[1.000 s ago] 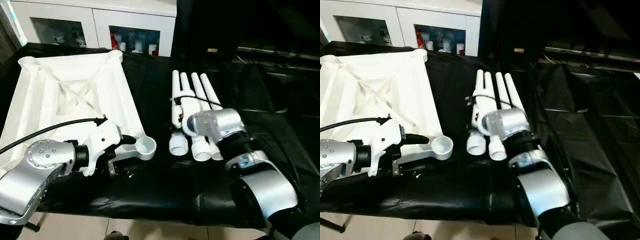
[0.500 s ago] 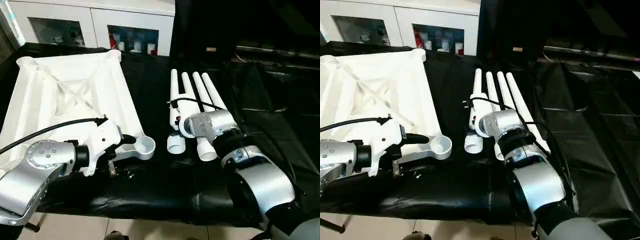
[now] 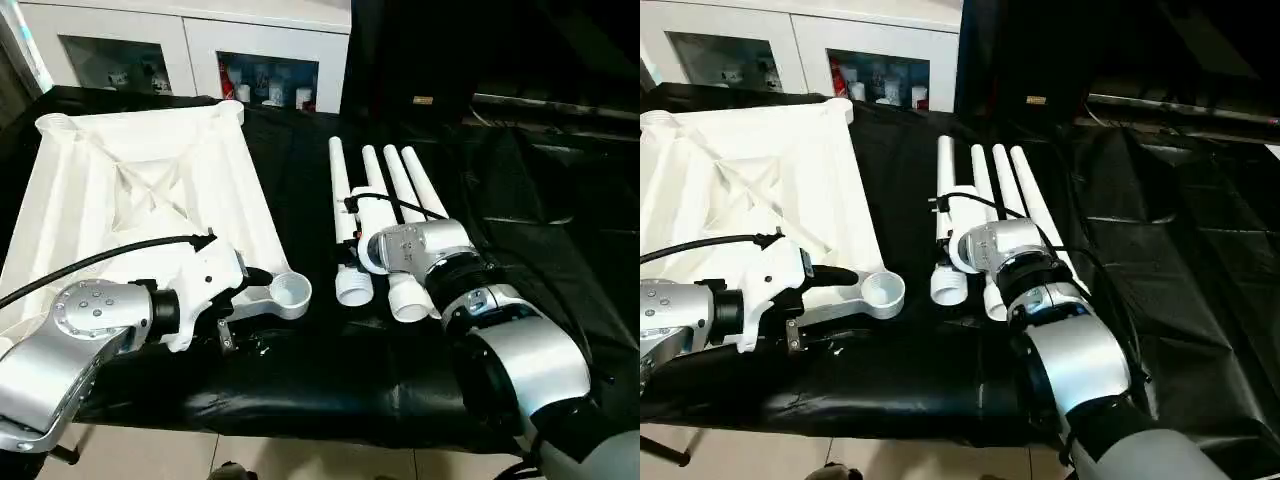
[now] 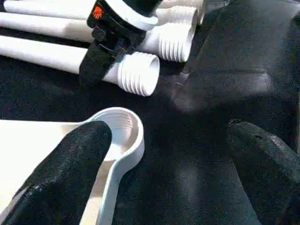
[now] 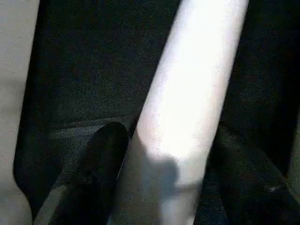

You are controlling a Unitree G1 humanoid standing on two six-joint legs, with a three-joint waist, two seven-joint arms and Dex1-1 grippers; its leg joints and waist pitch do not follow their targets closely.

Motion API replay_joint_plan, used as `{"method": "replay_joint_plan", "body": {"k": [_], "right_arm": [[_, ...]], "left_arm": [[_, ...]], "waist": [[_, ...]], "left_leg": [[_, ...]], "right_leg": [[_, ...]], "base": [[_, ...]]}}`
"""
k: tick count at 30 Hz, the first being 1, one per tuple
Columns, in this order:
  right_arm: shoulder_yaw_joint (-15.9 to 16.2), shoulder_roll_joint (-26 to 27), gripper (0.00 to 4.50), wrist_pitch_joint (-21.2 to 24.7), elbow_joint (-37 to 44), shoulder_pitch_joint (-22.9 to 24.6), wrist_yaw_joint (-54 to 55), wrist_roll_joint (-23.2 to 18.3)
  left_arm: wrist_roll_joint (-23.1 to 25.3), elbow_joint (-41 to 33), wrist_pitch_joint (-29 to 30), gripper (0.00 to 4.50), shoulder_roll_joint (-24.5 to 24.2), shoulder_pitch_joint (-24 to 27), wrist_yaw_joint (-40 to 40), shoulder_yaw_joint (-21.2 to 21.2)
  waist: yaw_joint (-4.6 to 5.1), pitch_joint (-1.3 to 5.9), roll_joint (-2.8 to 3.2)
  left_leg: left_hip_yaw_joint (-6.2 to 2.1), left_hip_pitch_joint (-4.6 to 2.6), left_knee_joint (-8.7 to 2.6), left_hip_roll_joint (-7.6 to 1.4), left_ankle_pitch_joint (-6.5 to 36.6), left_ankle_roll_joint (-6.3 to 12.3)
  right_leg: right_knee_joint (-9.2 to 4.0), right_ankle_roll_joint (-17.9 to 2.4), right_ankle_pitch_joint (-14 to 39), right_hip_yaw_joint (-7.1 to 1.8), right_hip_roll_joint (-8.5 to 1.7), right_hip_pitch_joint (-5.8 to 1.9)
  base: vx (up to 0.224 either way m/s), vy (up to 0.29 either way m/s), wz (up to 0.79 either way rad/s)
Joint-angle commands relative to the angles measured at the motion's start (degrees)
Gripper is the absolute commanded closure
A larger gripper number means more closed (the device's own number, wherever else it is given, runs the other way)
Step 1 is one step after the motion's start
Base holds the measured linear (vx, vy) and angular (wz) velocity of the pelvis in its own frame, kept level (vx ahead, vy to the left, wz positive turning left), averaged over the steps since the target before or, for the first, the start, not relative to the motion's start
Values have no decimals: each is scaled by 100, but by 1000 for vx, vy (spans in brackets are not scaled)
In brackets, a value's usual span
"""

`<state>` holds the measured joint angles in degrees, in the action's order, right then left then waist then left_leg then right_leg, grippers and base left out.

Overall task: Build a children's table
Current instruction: Pick table leg

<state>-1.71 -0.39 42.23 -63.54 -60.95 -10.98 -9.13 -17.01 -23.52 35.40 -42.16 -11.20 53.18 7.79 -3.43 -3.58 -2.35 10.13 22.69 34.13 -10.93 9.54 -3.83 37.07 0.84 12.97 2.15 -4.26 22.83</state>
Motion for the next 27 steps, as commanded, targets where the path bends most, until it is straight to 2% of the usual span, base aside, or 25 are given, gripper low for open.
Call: {"method": "replay_joint_plan", "body": {"k": [1, 4, 6, 8, 9, 10, 11, 12, 13, 16, 18, 22, 26, 27], "right_arm": [[-55, -19, 204, 15, -278, 85, 168, 32], [-161, -15, 211, -18, -338, 71, 202, -11], [-316, -38, 232, -38, -349, 71, 241, -100], [-360, -41, 235, -50, -354, 70, 251, -116], [-491, -68, 239, -95, -355, 60, 257, -208], [-491, -68, 243, -95, -355, 60, 257, -208], [-668, -80, 246, -173, -308, 46, 212, -355], [-731, -81, 247, -200, -277, 41, 165, -404], [-801, -89, 249, -253, -222, 48, 116, -463], [-899, -144, 252, -264, -77, 92, -35, -538], [-993, -193, 254, -478, 168, 199, -265, -671], [-988, -300, 255, -718, 944, 467, -1122, -898], [-989, -507, 257, -172, 2564, 1000, -2455, -1686], [-997, -543, 258, -83, 2867, 1110, -2665, -1849]], "left_arm": [[125, -76, -109, 0, 7, -21, -73, 111], [231, 11, -246, 0, 24, -36, -132, 118], [245, 77, -355, 0, 94, -49, -212, 76], [236, 83, -371, 0, 111, -48, -230, 61], [406, 190, -548, 0, 197, -110, -425, 58], [406, 190, -548, 0, 197, -110, -425, 58], [669, 454, -655, 0, 310, -272, -742, 52], [685, 555, -680, 0, 377, -340, -826, 9], [627, 646, -607, 0, 483, -433, -924, -74], [427, 788, -434, 0, 781, -653, -1128, -262], [281, 900, -366, 0, 1055, -828, -1313, -382], [-193, 1121, -116, 0, 1730, -1175, -1710, -688], [-970, 1336, 642, 0, 2558, -1726, -2126, -1049], [-1099, 1374, 807, 0, 2684, -1822, -2177, -1113]], "waist": [[3, 315, 150], [-5, 344, 165], [-17, 387, 206], [-15, 394, 197], [-27, 404, 248], [-16, 402, 224], [-25, 404, 229], [-21, 405, 219], [-33, 414, 235], [-34, 439, 213], [-43, 448, 211], [-83, 487, 162], [-150, 488, 107], [-199, 488, 91]], "left_leg": [[-28, -182, -464, -173, 1372, -672], [-33, -186, -457, -178, 1329, -681], [-36, -197, -440, -174, 1260, -710], [-29, -192, -434, -167, 1253, -716], [-38, -193, -430, -164, 1262, -726], [-31, -196, -433, -168, 1279, -713], [-31, -198, -428, -167, 1308, -711], [-25, -200, -426, -163, 1328, -699], [-34, -200, -424, -160, 1307, -696], [-33, -183, -399, -160, 1097, -661], [-24, -171, -379, -154, 929, -593], [-19, -149, -338, -150, 510, -352], [-5, -153, -320, -147, 368, -143], [-17, -149, -318, -149, 296, -37]], "right_leg": [[-377, -1058, 346, -217, -279, -165], [-369, -1053, 266, -212, -280, -171], [-343, -1084, 97, -201, -278, -187], [-339, -1119, -1, -197, -272, -194], [-328, -1129, -29, -194, -273, -199], [-347, -1122, -44, -193, -265, -196], [-343, -1128, -37, -196, -270, -200], [-350, -1118, -24, -201, -263, -201], [-348, -1115, -23, -198, -272, -211], [-317, -1221, -332, -188, -269, -242], [-308, -1288, -537, -188, -275, -255], [-277, -1396, -1101, -179, -268, -307], [-279, -1429, -1360, -185, -248, -345], [-281, -1443, -1459, -183, -255, -353]], "base": [[0, 0, 0], [0, 0, 0], [0, 0, 0], [0, 0, 0], [0, 0, 0], [0, 0, 0], [0, 0, 0], [0, 0, 0], [0, 0, 0], [0, 0, 0], [0, 0, 0], [0, 0, 0], [0, 0, 0], [0, 0, 0]]}}
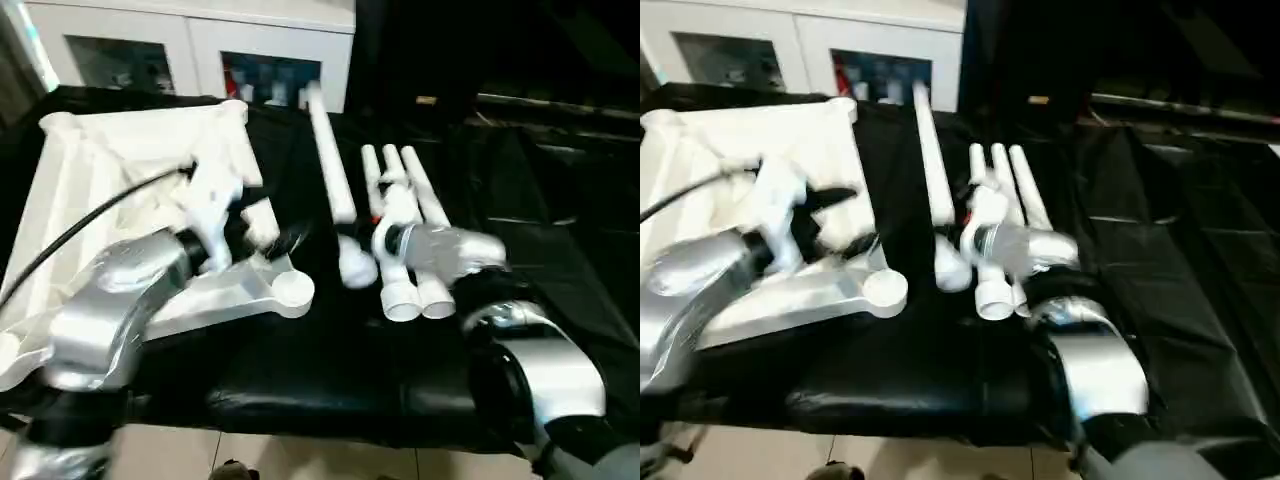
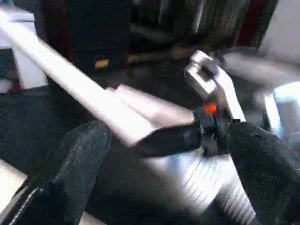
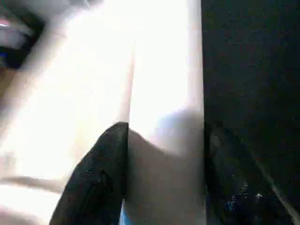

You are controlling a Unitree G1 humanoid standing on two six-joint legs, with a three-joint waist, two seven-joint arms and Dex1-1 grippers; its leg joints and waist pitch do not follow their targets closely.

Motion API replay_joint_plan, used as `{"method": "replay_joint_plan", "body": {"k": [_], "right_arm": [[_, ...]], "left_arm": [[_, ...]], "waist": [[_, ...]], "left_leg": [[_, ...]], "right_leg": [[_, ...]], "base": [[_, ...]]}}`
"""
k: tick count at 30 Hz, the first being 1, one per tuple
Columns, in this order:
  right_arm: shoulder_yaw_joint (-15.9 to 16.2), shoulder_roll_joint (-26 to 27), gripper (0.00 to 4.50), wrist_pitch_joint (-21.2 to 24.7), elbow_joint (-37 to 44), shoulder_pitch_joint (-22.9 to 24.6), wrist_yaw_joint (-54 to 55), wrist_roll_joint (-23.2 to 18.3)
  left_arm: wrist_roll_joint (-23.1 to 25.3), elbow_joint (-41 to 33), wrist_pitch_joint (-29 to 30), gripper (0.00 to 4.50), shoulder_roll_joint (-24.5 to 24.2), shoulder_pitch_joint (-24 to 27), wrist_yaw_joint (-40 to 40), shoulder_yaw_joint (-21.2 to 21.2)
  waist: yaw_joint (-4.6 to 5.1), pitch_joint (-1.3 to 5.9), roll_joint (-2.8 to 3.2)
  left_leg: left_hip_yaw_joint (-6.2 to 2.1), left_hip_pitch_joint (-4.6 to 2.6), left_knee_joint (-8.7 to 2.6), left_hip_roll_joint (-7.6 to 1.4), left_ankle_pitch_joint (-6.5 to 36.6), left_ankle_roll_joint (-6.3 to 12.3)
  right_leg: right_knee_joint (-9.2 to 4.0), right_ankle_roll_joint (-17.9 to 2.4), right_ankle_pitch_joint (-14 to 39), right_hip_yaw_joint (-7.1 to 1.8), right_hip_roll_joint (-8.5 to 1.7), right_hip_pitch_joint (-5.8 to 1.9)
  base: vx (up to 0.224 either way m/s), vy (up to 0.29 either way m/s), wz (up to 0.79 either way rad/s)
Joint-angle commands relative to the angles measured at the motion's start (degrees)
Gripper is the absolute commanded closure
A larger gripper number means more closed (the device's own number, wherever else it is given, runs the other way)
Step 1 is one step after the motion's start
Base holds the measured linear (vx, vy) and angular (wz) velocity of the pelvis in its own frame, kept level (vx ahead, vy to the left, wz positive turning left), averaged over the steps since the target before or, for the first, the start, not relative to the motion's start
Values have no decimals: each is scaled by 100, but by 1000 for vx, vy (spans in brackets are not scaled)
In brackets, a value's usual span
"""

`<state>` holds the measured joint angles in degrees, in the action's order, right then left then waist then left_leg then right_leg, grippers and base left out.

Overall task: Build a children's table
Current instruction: Pick table leg

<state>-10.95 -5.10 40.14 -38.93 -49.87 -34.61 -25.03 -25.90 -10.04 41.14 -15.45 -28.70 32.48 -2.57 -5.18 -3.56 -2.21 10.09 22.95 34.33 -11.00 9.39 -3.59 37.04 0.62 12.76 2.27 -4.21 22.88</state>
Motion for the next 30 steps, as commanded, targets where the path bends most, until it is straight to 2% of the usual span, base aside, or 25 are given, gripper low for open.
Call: {"method": "replay_joint_plan", "body": {"k": [1, 2, 3, 4, 5, 6, 7, 8, 10, 15, 18, 19, 20, 22, 25, 26, 29, 30], "right_arm": [[-3, -265, 258, 400, 1183, 348, -743, -619], [4, -283, 259, 420, 1243, 378, -774, -645], [58, -436, 259, 555, 1735, 629, -1032, -858], [65, -487, 259, 586, 1892, 714, -1113, -930], [57, -534, 259, 639, 2042, 793, -1170, -1000], [40, -602, 259, 728, 2256, 905, -1244, -1101], [15, -626, 259, 777, 2372, 959, -1274, -1159], [-51, -691, 259, 906, 2688, 1100, -1334, -1323], [-95, -736, 259, 1008, 3021, 1252, -1380, -1463], [-5, -807, 259, 1095, 3522, 1492, -1430, -1562], [156, -833, 259, 1079, 3730, 1587, -1427, -1557], [260, -837, 259, 1046, 3806, 1617, -1384, -1492], [479, -829, 259, 938, 3863, 1635, -1245, -1248], [656, -800, 259, 849, 3840, 1623, -1033, -976], [736, -773, 259, 778, 3761, 1597, -831, -765], [805, -737, 259, 651, 3635, 1559, -545, -495], [859, -725, 259, 591, 3623, 1570, -336, -398], [871, -726, 259, 588, 3635, 1578, -300, -406]], "left_arm": [[-706, 248, 592, 0, 410, -398, -257, -321], [-751, 270, 627, 0, 446, -427, -276, -347], [-1154, 465, 830, 0, 749, -670, -434, -564], [-1270, 535, 839, 0, 845, -750, -493, -630], [-1371, 614, 846, 0, 928, -834, -561, -700], [-1507, 732, 863, 0, 1044, -958, -666, -806], [-1570, 788, 878, 0, 1093, -1018, -713, -868], [-1808, 933, 949, 0, 1219, -1174, -817, -1045], [-2079, 1040, 1077, 0, 1342, -1315, -917, -1251], [-2587, 960, 1422, 0, 1572, -1464, -1087, -1511], [-2673, 945, 1563, 0, 1619, -1471, -1246, -1496], [-2693, 943, 1648, 28, 1653, -1468, -1364, -1486], [-2678, 921, 1761, 28, 1709, -1443, -1561, -1451], [-2677, 866, 1870, 41, 1759, -1421, -1764, -1450], [-2670, 823, 1924, 72, 1787, -1418, -1928, -1475], [-2534, 800, 1942, 74, 1788, -1436, -2196, -1467], [-2394, 773, 1989, 107, 1744, -1457, -2426, -1389], [-2398, 769, 2018, 116, 1744, -1463, -2479, -1381]], "waist": [[-34, 491, 63], [-67, 474, 52], [-83, 480, 57], [-138, 474, 53], [-137, 454, 17], [-151, 451, 34], [-158, 453, 25], [-148, 443, 80], [-160, 451, 54], [-148, 437, 66], [-161, 434, 75], [-164, 438, 76], [-165, 443, 72], [-164, 433, 68], [-164, 435, 58], [-164, 435, 66], [-157, 430, 73], [-171, 441, 95]], "left_leg": [[-9, -181, -335, -147, 336, -26], [1, -182, -327, -134, 360, 11], [-4, -202, -329, -159, 397, 21], [-6, -191, -321, -143, 410, 5], [-8, -167, -340, -144, 487, 15], [-13, -173, -350, -150, 559, -23], [-6, -188, -344, -146, 606, -33], [-15, -177, -352, -139, 670, -90], [-32, -172, -355, -144, 722, -104], [-39, -169, -361, -147, 850, -143], [-51, -170, -374, -161, 870, -171], [-53, -172, -369, -160, 859, -177], [-59, -166, -371, -163, 808, -194], [-61, -155, -374, -153, 801, -233], [-64, -158, -378, -151, 822, -283], [-68, -153, -378, -149, 819, -288], [-73, -161, -390, -152, 852, -334], [-73, -170, -380, -150, 851, -351]], "right_leg": [[-283, -1441, -1368, -191, -269, -349], [-309, -1437, -1247, -201, -273, -363], [-314, -1468, -1169, -202, -294, -342], [-329, -1485, -1067, -195, -290, -362], [-352, -1482, -860, -196, -301, -360], [-377, -1424, -602, -195, -307, -351], [-390, -1409, -506, -195, -301, -347], [-403, -1375, -386, -198, -297, -351], [-412, -1352, -330, -192, -305, -353], [-450, -1291, 40, -187, -306, -327], [-462, -1211, 102, -184, -307, -318], [-457, -1204, 79, -183, -305, -315], [-447, -1182, -4, -181, -302, -319], [-459, -1131, 30, -182, -305, -318], [-466, -1049, 121, -186, -309, -318], [-463, -1030, 103, -186, -306, -314], [-475, -947, 169, -185, -304, -308], [-468, -949, 113, -186, -306, -305]], "base": [[0, 0, 0], [0, 0, 0], [0, 0, 0], [0, 0, 0], [0, 0, 0], [0, 0, 0], [0, 0, 0], [0, 0, 0], [0, 0, 0], [0, 0, 0], [0, 0, 0], [0, 0, 0], [0, 0, 0], [0, 0, 0], [0, 0, 0], [0, 0, 0], [0, 0, 0], [0, 0, 0]]}}
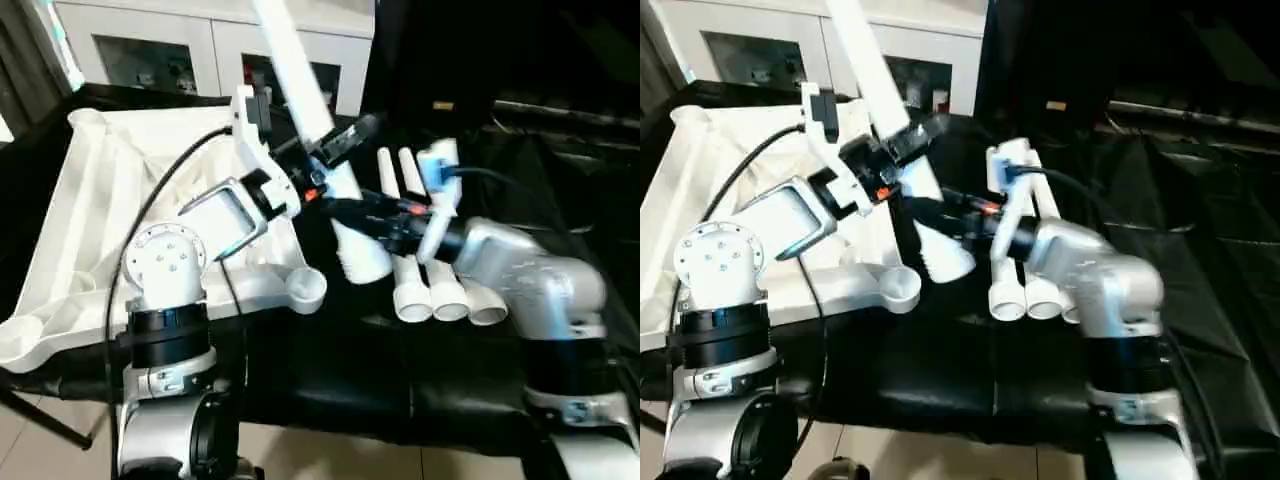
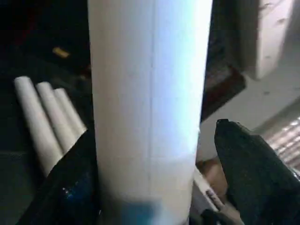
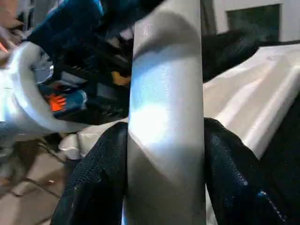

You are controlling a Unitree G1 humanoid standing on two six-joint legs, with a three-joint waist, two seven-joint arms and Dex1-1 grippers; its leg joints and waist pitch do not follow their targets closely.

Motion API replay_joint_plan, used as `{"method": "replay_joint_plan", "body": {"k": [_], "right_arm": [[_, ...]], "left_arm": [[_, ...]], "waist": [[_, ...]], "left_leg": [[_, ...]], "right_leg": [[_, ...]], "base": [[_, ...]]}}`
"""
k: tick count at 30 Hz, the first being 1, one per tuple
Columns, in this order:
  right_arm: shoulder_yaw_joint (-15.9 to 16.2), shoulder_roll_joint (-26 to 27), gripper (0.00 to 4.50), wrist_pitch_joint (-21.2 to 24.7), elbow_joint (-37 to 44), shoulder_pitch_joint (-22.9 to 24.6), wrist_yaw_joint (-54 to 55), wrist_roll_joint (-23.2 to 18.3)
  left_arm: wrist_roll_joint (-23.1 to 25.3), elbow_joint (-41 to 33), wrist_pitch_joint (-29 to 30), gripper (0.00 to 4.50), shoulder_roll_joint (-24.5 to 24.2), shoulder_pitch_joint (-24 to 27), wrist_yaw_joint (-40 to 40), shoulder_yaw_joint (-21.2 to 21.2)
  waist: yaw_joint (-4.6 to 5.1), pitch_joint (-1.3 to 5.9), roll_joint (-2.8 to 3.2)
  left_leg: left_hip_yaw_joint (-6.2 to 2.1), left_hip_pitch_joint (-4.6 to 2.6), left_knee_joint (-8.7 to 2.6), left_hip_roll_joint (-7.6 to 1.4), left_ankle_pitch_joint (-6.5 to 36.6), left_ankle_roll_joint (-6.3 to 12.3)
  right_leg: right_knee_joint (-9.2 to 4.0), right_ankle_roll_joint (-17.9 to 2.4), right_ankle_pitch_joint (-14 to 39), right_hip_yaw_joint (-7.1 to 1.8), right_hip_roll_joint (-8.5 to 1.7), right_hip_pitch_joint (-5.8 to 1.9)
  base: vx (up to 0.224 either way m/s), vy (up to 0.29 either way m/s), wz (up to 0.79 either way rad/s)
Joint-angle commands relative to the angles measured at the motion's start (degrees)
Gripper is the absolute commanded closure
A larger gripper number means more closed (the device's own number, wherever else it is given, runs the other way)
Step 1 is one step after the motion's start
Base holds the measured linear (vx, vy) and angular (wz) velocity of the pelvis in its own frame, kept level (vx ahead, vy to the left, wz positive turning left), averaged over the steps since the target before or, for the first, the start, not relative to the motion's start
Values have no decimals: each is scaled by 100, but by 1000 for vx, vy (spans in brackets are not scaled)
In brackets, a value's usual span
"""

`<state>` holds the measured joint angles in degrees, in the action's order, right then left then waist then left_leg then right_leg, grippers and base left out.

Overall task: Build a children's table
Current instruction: Pick table leg

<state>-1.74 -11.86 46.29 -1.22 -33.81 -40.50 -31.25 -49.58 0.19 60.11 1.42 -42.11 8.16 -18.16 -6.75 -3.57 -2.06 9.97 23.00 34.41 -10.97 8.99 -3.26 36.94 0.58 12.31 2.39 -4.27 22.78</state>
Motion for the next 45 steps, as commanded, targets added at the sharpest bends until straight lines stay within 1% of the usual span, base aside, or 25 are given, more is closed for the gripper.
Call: {"method": "replay_joint_plan", "body": {"k": [1, 3, 4, 6, 7, 8, 11, 12, 13, 14, 16, 19, 25, 27, 30, 31, 34, 35, 36, 38, 40, 42, 43, 44, 45], "right_arm": [[-37, -45, 259, -28, -114, -16, 311, 217], [-20, -18, 259, -27, -54, 15, 359, 223], [-14, -9, 260, -26, -29, 28, 380, 228], [9, 3, 260, -44, 18, 58, 422, 254], [23, 6, 260, -50, 45, 76, 431, 258], [43, 3, 260, -58, 77, 94, 434, 256], [156, -57, 260, -35, 232, 193, 390, 215], [191, -78, 260, -23, 273, 221, 365, 209], [219, -97, 260, -15, 301, 240, 345, 208], [261, -123, 260, -7, 345, 272, 314, 208], [284, -134, 260, 3, 369, 308, 320, 214], [282, -137, 260, -11, 358, 319, 345, 229], [315, -175, 260, -73, 400, 324, 318, 220], [271, -161, 204, -40, 398, 310, 305, 143], [183, -176, 188, 155, 454, 255, 194, -80], [198, -207, 170, 177, 472, 247, 151, -95], [265, -346, 150, 233, 519, 242, 8, -112], [340, -552, 150, 314, 608, 261, -247, -183], [370, -639, 148, 346, 648, 272, -357, -217], [392, -862, 148, 493, 762, 306, -614, -365], [402, -1111, 148, 673, 907, 344, -914, -556], [400, -1205, 148, 744, 961, 348, -1048, -644], [398, -1226, 148, 759, 973, 349, -1081, -664], [399, -1325, 148, 823, 1019, 346, -1233, -739], [392, -1378, 148, 866, 1047, 340, -1325, -812]], "left_arm": [[-45, -256, 145, 120, 68, -125, -83, 175], [-84, -271, 210, 128, 95, -126, -198, 178], [-88, -275, 229, 138, 97, -127, -231, 191], [-102, -278, 232, 164, 99, -132, -246, 227], [-117, -274, 229, 164, 109, -139, -239, 225], [-129, -267, 235, 180, 117, -152, -230, 219], [-174, -186, 257, 206, 122, -196, -199, 232], [-198, -168, 272, 215, 118, -203, -166, 241], [-216, -162, 287, 224, 112, -207, -138, 253], [-232, -170, 308, 233, 96, -205, -84, 289], [-257, -186, 343, 247, 89, -202, -67, 316], [-264, -195, 357, 253, 73, -203, -60, 328], [-198, -305, 369, 255, -87, -190, 141, 447], [-178, -334, 377, 255, -133, -185, 173, 485], [-62, -467, 369, 255, -379, -122, 485, 756], [-50, -494, 366, 255, -447, -108, 585, 824], [-28, -562, 407, 257, -673, -106, 893, 1022], [-44, -591, 451, 257, -898, -144, 1223, 1172], [-55, -597, 463, 258, -986, -162, 1359, 1224], [-57, -548, 482, 258, -1226, -245, 1660, 1341], [-115, -444, 534, 258, -1465, -373, 2035, 1402], [-178, -391, 578, 258, -1549, -426, 2210, 1402], [-200, -379, 594, 258, -1566, -438, 2247, 1398], [-278, -319, 646, 259, -1676, -491, 2477, 1413], [-269, -283, 637, 259, -1768, -516, 2643, 1471]], "waist": [[-13, 440, 73], [-19, 441, 71], [-26, 446, 124], [-16, 442, 98], [-23, 438, 172], [-8, 442, 137], [-15, 431, 171], [-15, 431, 168], [-18, 433, 194], [-13, 431, 180], [-5, 426, 195], [1, 421, 210], [0, 427, 223], [4, 419, 211], [0, 418, 215], [-3, 421, 219], [-6, 410, 220], [-23, 425, 187], [-20, 415, 207], [-27, 426, 187], [-31, 423, 191], [-23, 419, 192], [-32, 424, 217], [-29, 422, 223], [-35, 431, 214]], "left_leg": [[-63, -171, -388, -153, 877, -384], [-65, -161, -389, -145, 848, -379], [-71, -161, -382, -141, 846, -388], [-67, -158, -387, -136, 909, -384], [-78, -161, -386, -137, 930, -402], [-75, -159, -382, -134, 933, -392], [-74, -153, -378, -126, 950, -364], [-73, -156, -379, -129, 947, -357], [-80, -156, -381, -131, 951, -364], [-78, -157, -380, -132, 955, -359], [-79, -154, -383, -129, 1008, -358], [-82, -152, -386, -132, 1058, -355], [-81, -154, -380, -131, 979, -335], [-75, -158, -385, -135, 1039, -342], [-77, -164, -394, -139, 1040, -331], [-78, -168, -390, -144, 1028, -334], [-73, -158, -391, -135, 1003, -351], [-75, -168, -390, -125, 991, -343], [-68, -163, -391, -138, 973, -345], [-62, -167, -385, -131, 964, -331], [-60, -161, -379, -122, 912, -319], [-58, -161, -377, -129, 945, -323], [-59, -167, -372, -128, 951, -329], [-59, -165, -371, -126, 952, -329], [-55, -163, -362, -122, 921, -314]], "right_leg": [[-455, -950, 117, -197, -298, -295], [-438, -961, -17, -191, -288, -307], [-430, -964, -51, -190, -291, -306], [-447, -968, -43, -187, -288, -316], [-437, -971, -43, -187, -290, -305], [-450, -966, -72, -187, -286, -316], [-454, -983, -40, -190, -287, -317], [-457, -973, -26, -190, -284, -315], [-452, -977, -24, -187, -285, -315], [-457, -975, -31, -187, -281, -318], [-463, -995, 28, -185, -282, -315], [-472, -1009, 136, -187, -286, -310], [-458, -1046, 3, -183, -280, -309], [-465, -1040, 98, -188, -283, -301], [-464, -1037, 218, -187, -288, -295], [-462, -1042, 195, -188, -288, -289], [-457, -1027, 127, -187, -279, -289], [-458, -986, 200, -182, -278, -305], [-451, -979, 210, -193, -281, -295], [-450, -977, 248, -194, -286, -309], [-447, -976, 200, -195, -277, -309], [-445, -1034, 237, -193, -285, -297], [-440, -1052, 245, -193, -289, -297], [-437, -1096, 238, -192, -291, -298], [-431, -1132, 177, -191, -287, -302]], "base": [[0, 0, 0], [0, 0, 0], [0, 0, 0], [0, 0, 0], [0, 0, 0], [0, 0, 0], [0, 0, 0], [0, 0, 0], [0, 0, 0], [0, 0, 0], [0, 0, 0], [0, 0, 0], [0, 0, 0], [0, 0, 0], [0, 0, 0], [0, 0, 0], [0, 0, 0], [0, 0, 0], [0, 0, 0], [0, 0, 0], [0, 0, 0], [0, 0, 0], [0, 0, 0], [0, 0, 0], [0, 0, 0]]}}
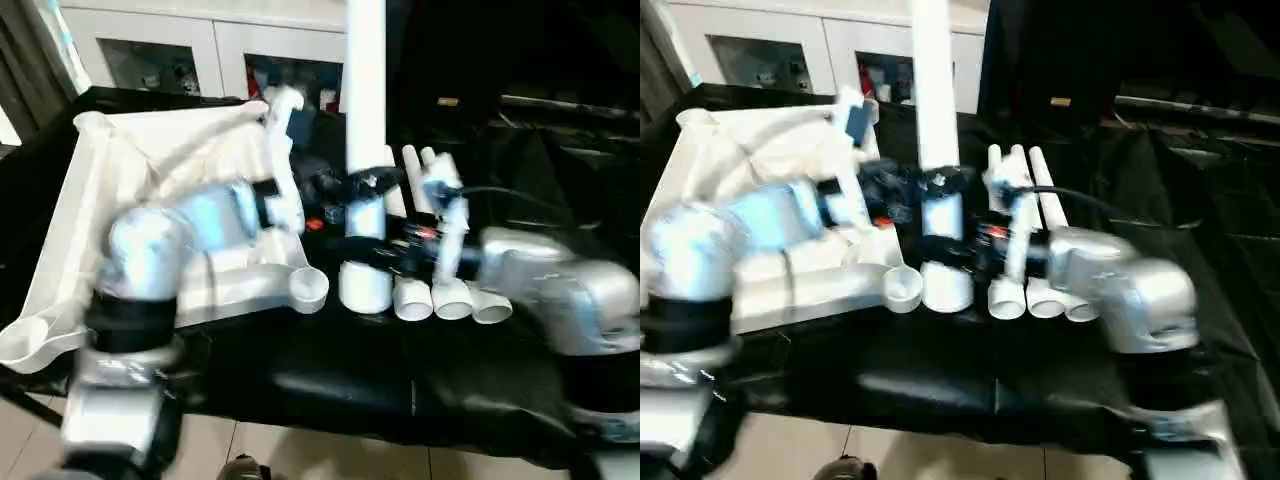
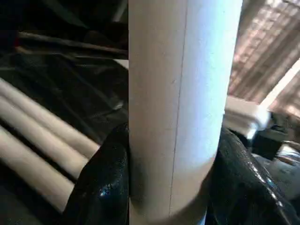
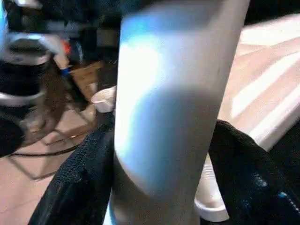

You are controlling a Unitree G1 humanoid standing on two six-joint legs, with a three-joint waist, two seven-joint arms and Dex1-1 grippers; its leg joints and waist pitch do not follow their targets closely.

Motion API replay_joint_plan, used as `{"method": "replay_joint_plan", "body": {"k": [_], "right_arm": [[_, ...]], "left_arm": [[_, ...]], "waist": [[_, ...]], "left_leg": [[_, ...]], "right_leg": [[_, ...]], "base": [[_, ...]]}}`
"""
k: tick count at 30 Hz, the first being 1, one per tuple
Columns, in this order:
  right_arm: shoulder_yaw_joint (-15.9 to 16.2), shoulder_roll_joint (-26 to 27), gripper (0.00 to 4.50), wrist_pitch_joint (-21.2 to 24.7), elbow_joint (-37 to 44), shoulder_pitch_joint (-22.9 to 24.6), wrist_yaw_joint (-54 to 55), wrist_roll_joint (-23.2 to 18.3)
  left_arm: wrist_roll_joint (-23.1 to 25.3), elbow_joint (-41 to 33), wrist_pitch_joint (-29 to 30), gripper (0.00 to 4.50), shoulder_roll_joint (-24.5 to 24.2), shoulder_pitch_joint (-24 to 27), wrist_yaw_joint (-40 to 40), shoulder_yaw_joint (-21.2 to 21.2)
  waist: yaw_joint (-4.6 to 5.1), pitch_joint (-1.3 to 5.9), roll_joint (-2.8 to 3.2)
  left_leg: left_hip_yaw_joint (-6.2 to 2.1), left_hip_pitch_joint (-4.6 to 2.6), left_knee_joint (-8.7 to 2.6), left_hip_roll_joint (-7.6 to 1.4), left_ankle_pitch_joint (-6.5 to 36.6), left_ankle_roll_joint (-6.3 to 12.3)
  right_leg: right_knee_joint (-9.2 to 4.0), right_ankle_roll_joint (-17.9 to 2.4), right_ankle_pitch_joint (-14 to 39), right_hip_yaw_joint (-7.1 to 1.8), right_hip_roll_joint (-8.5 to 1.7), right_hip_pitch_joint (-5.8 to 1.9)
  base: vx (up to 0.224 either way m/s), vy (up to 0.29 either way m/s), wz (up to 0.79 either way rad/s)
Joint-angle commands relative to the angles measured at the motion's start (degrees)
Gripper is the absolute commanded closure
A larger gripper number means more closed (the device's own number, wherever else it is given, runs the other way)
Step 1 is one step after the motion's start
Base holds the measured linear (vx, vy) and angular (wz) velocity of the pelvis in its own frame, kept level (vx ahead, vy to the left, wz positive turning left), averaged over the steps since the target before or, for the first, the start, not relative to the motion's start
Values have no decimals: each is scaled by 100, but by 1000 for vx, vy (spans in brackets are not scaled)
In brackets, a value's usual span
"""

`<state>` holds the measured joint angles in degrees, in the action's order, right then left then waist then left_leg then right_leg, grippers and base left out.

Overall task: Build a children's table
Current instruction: Pick table leg

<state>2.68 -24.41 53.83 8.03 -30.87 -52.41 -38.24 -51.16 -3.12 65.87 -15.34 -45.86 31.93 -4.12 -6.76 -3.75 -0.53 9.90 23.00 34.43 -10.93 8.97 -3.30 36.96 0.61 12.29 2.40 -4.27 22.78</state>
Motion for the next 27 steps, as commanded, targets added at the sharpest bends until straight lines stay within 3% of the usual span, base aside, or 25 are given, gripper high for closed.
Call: {"method": "replay_joint_plan", "body": {"k": [1, 2, 6, 21, 22, 26, 27], "right_arm": [[-54, -134, 148, 126, 128, 42, -153, -137], [-58, -151, 148, 148, 137, 38, -182, -182], [-45, -207, 148, 191, 173, 37, -294, -313], [61, -184, 148, 335, 149, 103, -386, -500], [54, -163, 176, 351, 131, 102, -385, -523], [46, -128, 188, 367, 101, 90, -387, -591], [46, -128, 213, 367, 101, 90, -387, -591]], "left_arm": [[-101, 58, 52, 259, -116, -146, 307, 87], [-80, 77, 35, 259, -159, -153, 381, 123], [-91, 161, 5, 259, -277, -200, 738, 237], [-62, 264, -20, 259, -382, -234, 1166, 316], [-77, 251, -15, 259, -381, -233, 1194, 321], [-116, 193, 24, 259, -378, -213, 1257, 352], [-116, 193, 24, 259, -378, -213, 1257, 352]], "waist": [[-36, 450, 55], [-43, 450, 82], [-48, 464, 97], [-158, 490, 88], [-162, 490, 88], [-170, 490, 91], [-169, 490, 92]], "left_leg": [[-47, -160, -364, -122, 904, -290], [-53, -158, -365, -126, 891, -293], [-55, -162, -360, -136, 913, -304], [-48, -163, -345, -136, 842, -312], [-48, -165, -344, -137, 839, -310], [-47, -164, -342, -137, 856, -301], [-50, -161, -343, -137, 827, -304]], "right_leg": [[-432, -1147, 155, -192, -285, -306], [-425, -1162, 147, -190, -287, -304], [-411, -1241, 124, -185, -297, -304], [-390, -1281, -18, -183, -301, -310], [-386, -1286, -24, -183, -302, -307], [-388, -1279, 20, -184, -306, -306], [-382, -1277, -15, -183, -303, -306]], "base": [[0, 0, 0], [0, 0, 0], [0, 0, 0], [0, 0, 0], [0, 0, 0], [0, 0, 0], [0, 0, 0]]}}
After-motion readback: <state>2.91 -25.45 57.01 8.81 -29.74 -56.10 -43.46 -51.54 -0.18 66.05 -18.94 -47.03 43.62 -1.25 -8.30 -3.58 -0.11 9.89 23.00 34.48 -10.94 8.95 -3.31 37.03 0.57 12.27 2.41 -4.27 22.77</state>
